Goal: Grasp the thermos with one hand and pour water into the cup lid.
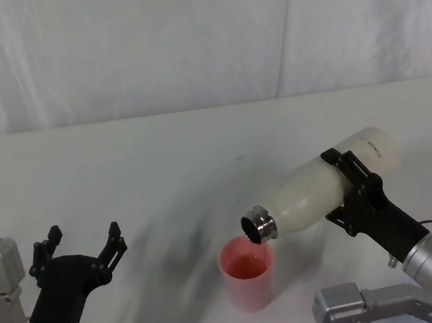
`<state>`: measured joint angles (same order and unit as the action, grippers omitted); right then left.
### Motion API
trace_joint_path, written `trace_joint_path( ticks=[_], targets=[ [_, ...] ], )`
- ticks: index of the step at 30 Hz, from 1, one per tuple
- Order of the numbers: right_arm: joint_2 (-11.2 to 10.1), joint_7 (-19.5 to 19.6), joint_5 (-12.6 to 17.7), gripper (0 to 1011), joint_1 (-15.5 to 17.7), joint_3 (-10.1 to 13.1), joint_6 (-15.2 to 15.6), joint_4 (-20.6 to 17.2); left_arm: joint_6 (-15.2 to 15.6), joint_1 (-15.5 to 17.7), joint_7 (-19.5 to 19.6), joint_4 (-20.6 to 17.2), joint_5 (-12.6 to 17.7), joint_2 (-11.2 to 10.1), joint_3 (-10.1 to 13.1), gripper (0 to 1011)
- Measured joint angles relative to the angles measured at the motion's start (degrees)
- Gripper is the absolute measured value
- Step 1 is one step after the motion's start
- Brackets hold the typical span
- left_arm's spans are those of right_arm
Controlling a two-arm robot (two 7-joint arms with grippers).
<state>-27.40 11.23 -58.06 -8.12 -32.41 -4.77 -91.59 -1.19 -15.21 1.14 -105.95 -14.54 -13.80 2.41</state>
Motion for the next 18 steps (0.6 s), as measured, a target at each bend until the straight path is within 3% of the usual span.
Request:
trace_joint_path(
  ticks=[18],
  targets=[
    [-0.1,0.1,0.0,950,0.1,0.0,-0.1,0.0,0.0,0.0,0.0,0.0,0.0,0.0,0.0,1001]
  ],
)
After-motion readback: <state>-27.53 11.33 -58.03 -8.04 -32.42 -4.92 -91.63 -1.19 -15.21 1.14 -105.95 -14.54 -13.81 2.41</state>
